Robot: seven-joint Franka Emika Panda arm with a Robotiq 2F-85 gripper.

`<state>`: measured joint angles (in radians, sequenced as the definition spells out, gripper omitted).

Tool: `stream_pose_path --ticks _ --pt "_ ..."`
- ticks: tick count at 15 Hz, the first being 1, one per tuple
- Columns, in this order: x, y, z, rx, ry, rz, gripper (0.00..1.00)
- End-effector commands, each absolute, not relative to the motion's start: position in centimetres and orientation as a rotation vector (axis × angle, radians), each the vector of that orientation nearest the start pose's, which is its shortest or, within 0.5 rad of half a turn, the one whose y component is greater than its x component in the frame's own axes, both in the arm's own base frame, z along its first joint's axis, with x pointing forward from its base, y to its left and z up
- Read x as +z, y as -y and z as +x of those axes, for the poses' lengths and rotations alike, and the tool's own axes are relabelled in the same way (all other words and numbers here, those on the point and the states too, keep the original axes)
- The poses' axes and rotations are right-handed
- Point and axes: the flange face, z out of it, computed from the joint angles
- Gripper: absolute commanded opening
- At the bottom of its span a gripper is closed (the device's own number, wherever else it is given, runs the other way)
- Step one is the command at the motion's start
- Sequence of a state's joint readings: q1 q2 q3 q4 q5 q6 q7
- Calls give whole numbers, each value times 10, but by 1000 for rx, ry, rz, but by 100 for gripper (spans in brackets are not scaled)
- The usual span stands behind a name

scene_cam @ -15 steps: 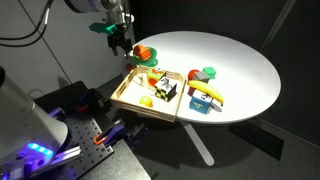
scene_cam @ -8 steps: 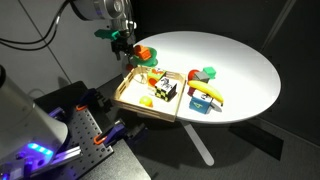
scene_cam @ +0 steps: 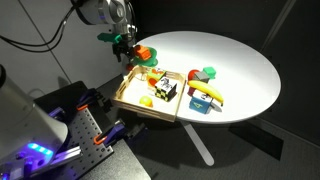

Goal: Put the strawberry in the box.

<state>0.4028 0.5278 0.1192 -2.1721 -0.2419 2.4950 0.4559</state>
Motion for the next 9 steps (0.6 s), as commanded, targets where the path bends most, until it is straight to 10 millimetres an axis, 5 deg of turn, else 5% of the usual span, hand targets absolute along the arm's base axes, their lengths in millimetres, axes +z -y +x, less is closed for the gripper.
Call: stream_pose_path --ticks 1,9 --pt "124 -280 471 214 447 -3257 100" --pt "106 -282 482 223 450 -3272 100"
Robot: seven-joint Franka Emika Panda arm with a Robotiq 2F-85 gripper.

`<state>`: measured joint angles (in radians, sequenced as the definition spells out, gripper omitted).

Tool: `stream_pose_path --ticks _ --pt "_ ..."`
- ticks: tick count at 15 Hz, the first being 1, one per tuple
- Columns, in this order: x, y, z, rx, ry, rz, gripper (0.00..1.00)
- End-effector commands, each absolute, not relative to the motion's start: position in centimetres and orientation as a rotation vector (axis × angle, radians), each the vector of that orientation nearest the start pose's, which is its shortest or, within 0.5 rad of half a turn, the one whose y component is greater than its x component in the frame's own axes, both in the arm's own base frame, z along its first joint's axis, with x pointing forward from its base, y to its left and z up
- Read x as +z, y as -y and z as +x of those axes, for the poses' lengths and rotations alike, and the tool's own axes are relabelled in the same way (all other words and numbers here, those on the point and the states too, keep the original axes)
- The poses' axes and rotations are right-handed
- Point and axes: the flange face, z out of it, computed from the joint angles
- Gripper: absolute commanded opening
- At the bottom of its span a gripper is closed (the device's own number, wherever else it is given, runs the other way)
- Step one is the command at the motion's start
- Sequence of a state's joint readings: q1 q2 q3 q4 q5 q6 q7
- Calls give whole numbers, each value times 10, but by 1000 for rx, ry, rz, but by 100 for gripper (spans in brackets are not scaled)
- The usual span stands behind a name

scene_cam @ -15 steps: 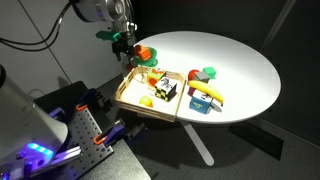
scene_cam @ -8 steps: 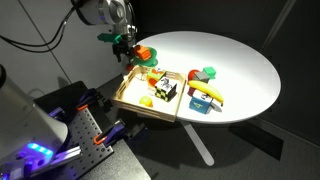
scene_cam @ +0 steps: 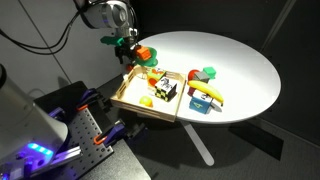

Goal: Put the strawberry in the box.

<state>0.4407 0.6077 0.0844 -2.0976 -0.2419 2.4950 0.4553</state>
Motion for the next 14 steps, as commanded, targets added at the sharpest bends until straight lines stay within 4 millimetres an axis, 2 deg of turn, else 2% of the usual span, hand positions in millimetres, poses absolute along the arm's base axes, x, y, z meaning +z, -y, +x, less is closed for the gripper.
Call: stream_pose_path --ticks 1,2,4,8,9,14 --pt "103 -282 483 227 447 -3274 100" --pt "101 -281 484 228 447 -3279 75" --pt "97 -281 486 238 443 -3281 66" --pt "98 -278 490 249 425 -3289 32" --pt "103 -278 490 245 424 -3288 29" --pt "132 -276 483 248 430 -3284 29"
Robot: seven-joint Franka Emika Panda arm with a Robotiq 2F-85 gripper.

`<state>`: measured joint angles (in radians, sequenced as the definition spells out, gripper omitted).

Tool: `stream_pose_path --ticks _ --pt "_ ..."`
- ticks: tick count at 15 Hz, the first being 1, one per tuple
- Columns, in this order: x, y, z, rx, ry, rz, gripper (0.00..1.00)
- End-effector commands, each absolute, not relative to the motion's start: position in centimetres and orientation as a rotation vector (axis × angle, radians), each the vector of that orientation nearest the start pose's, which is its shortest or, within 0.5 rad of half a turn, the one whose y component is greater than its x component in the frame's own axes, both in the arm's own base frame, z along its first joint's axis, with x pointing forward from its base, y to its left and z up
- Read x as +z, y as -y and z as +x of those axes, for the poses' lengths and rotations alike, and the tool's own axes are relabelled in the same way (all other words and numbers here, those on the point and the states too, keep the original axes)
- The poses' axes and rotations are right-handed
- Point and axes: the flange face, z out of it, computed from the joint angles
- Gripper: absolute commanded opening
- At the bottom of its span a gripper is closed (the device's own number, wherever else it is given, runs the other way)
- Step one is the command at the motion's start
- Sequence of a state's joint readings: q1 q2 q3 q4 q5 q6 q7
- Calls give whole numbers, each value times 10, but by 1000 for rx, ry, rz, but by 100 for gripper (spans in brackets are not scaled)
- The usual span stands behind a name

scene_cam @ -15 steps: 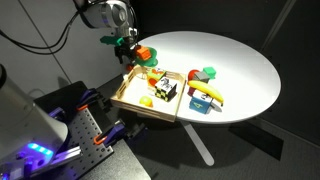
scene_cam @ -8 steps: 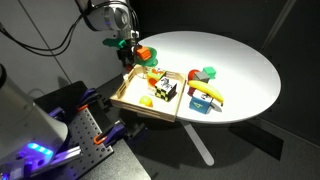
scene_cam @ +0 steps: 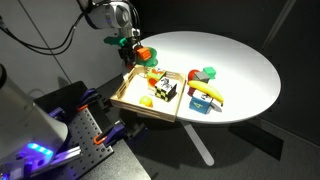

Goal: Put the strawberry in the box.

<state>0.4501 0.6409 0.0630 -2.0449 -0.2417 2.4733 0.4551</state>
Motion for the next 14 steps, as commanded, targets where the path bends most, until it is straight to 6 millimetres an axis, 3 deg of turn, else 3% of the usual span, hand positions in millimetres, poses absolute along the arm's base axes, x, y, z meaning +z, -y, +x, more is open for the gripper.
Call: stream_pose_path --ticks 1,7,14 --pt "138 -275 481 251 428 -3288 29" --pt "170 -257 464 298 411 -3310 29" --pt "184 -199 462 338 255 -3336 29"
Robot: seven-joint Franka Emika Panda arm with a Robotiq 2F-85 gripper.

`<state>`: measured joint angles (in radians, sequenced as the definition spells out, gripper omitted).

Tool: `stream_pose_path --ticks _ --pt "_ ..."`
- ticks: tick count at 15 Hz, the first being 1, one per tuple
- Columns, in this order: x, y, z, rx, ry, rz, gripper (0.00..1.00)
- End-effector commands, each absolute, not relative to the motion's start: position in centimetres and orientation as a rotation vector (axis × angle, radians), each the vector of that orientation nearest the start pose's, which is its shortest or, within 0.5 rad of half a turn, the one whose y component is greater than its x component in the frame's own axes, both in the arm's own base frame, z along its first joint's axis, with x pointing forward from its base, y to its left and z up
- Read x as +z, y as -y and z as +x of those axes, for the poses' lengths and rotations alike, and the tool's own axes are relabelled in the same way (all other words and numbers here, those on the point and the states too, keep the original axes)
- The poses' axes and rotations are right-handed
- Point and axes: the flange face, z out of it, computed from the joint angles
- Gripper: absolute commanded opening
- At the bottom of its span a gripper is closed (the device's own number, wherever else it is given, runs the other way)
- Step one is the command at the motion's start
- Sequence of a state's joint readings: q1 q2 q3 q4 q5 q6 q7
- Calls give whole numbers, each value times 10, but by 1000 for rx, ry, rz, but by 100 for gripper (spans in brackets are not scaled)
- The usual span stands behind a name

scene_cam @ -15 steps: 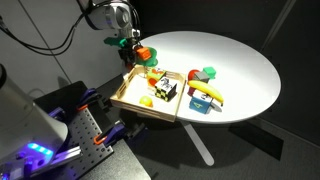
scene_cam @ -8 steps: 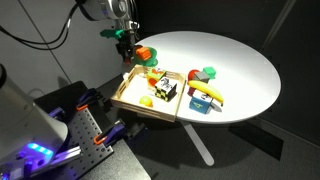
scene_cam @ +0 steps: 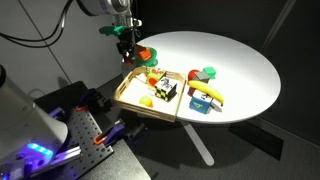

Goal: Put the strawberry in the box.

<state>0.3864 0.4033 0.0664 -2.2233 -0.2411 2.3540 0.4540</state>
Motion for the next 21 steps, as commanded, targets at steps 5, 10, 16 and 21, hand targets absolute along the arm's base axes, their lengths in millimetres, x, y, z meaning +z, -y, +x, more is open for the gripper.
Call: stream_pose_path --ticks 5,10,16,21 --pt "171 -159 464 404 149 -3350 29" --pt "149 -140 461 468 118 -3351 29" --pt "129 -137 464 377 196 -3362 29" --pt "124 -138 469 251 267 -3307 29"
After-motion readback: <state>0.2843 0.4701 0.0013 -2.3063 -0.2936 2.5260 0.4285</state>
